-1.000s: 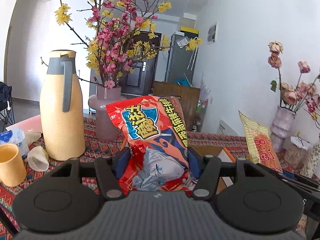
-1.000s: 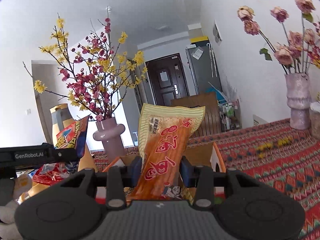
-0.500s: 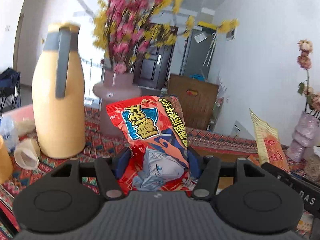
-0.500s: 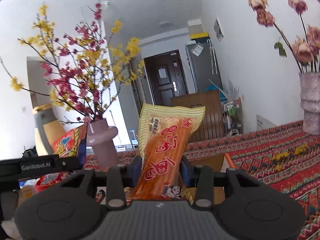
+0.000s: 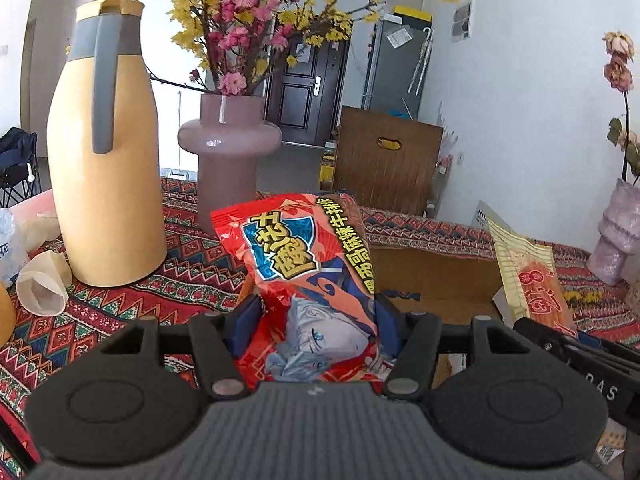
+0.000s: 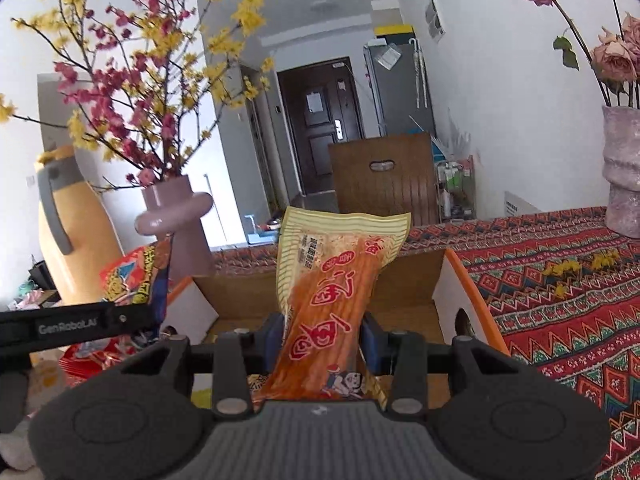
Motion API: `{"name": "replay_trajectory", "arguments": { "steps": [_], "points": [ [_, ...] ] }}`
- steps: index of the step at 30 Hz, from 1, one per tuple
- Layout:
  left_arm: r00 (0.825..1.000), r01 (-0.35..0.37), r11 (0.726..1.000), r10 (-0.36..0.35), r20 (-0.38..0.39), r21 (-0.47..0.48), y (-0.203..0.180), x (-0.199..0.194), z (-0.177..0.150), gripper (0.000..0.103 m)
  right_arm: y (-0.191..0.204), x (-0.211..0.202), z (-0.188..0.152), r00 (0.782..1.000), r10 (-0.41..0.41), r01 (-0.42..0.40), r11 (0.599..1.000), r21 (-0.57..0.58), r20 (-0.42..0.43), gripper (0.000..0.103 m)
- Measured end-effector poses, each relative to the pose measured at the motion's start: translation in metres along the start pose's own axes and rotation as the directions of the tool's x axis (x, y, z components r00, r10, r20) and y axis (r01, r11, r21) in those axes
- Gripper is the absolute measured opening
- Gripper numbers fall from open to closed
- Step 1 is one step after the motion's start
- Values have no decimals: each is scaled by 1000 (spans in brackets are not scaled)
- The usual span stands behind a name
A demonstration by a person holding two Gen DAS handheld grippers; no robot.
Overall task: Organize snacks
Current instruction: 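Open both grippers to drop the packets into the box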
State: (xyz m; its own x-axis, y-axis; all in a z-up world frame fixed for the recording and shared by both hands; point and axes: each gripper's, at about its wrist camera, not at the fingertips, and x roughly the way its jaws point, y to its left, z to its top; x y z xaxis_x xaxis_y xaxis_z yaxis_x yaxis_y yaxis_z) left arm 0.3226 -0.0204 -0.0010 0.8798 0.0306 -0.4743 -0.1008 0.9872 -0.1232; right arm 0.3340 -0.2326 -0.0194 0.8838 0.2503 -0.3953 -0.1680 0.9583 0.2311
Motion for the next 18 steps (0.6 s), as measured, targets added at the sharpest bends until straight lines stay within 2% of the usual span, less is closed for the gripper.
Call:
{"name": "replay_trajectory", "arguments": {
  "steps": [4, 6, 7, 8, 9, 10, 11, 12, 18],
  "points": [
    [1000, 0, 1000, 0, 0, 10, -2, 1, -2, 65, -5, 9, -2, 999, -20, 20, 1000, 17, -32, 45],
    [1000, -4, 1000, 4, 11, 7, -2, -1, -2, 83, -6, 11, -3, 999, -29, 30, 999, 25, -43, 55],
    [1000, -9, 1000, 9, 21, 6, -2, -3, -1, 86, -7, 11, -3, 998, -39, 40, 999, 30, -45, 57],
    [999, -13, 1000, 13, 30, 5, -2, -6, -1, 92, -8, 9, -3, 998, -40, 42, 999, 32, -42, 63],
    [999, -17, 1000, 17, 35, -1, -2, -8, -2, 100, -8, 7, -2, 999, -40, 41, 998, 37, -36, 76],
    [999, -21, 1000, 22, 48, -10, -1, -11, -2, 102, -9, 4, -2, 999, -43, 44, 998, 43, -24, 84],
    [998, -27, 1000, 27, 59, -13, -1, -14, -2, 103, -9, 2, -1, 999, -47, 48, 998, 46, -12, 97],
    [997, -29, 999, 30, 65, -14, -1, -16, -2, 103, -9, -2, -1, 999, -52, 52, 998, 47, 4, 102],
    [998, -15, 1000, 16, 60, -25, -1, -20, -1, 103, -9, -15, 2, 998, -43, 41, 998, 58, 47, 103]
  ]
}}
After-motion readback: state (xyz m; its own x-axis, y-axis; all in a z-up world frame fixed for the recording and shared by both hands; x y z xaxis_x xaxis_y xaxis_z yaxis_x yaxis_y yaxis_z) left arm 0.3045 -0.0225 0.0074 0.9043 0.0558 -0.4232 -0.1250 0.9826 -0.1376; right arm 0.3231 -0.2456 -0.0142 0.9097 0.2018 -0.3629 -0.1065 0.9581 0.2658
